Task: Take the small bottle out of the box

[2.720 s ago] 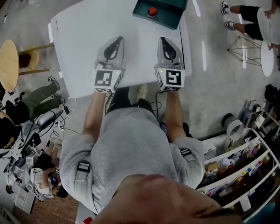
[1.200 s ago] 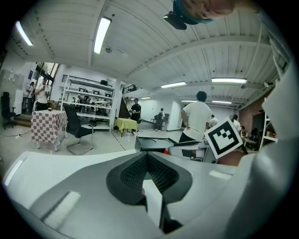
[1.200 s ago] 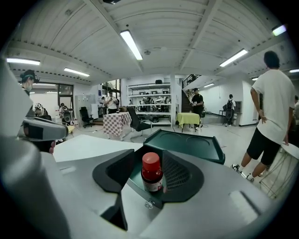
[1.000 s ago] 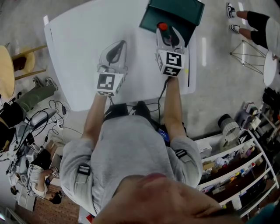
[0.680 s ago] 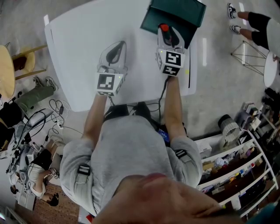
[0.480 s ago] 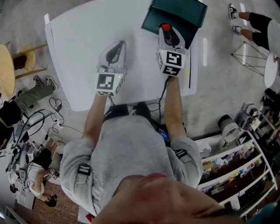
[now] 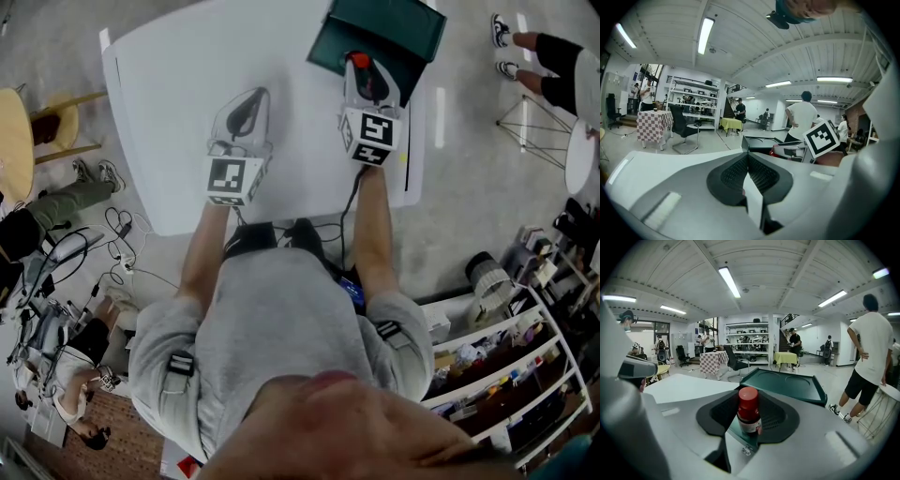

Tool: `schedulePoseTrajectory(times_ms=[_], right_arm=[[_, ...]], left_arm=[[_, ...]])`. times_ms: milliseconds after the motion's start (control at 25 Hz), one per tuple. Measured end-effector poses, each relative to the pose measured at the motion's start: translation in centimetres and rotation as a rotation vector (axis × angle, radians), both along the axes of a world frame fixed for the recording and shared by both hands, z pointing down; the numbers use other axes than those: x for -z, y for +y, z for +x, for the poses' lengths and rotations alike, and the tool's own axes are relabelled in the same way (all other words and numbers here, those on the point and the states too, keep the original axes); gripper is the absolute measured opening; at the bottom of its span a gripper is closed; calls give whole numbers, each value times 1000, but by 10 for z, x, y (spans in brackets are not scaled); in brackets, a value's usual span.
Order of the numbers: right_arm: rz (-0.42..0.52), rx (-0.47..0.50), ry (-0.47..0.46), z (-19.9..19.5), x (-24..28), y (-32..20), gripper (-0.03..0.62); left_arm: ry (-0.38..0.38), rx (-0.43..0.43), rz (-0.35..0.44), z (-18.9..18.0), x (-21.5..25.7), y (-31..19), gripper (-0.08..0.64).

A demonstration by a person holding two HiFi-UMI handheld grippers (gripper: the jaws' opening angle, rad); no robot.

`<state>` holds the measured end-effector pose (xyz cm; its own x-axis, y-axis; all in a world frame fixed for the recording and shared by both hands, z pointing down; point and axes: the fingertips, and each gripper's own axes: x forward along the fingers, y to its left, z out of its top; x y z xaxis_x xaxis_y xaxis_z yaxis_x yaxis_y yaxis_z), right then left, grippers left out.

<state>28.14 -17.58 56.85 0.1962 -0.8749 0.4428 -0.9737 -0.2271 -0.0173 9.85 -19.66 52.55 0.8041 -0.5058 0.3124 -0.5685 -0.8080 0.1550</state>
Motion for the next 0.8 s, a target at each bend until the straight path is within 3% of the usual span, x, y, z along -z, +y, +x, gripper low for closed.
schedulePoseTrajectory(times_ms=[800], right_arm=[[93, 103, 72, -45, 83, 29, 130]], left_arm=[[40, 108, 71, -47, 54, 30, 11]])
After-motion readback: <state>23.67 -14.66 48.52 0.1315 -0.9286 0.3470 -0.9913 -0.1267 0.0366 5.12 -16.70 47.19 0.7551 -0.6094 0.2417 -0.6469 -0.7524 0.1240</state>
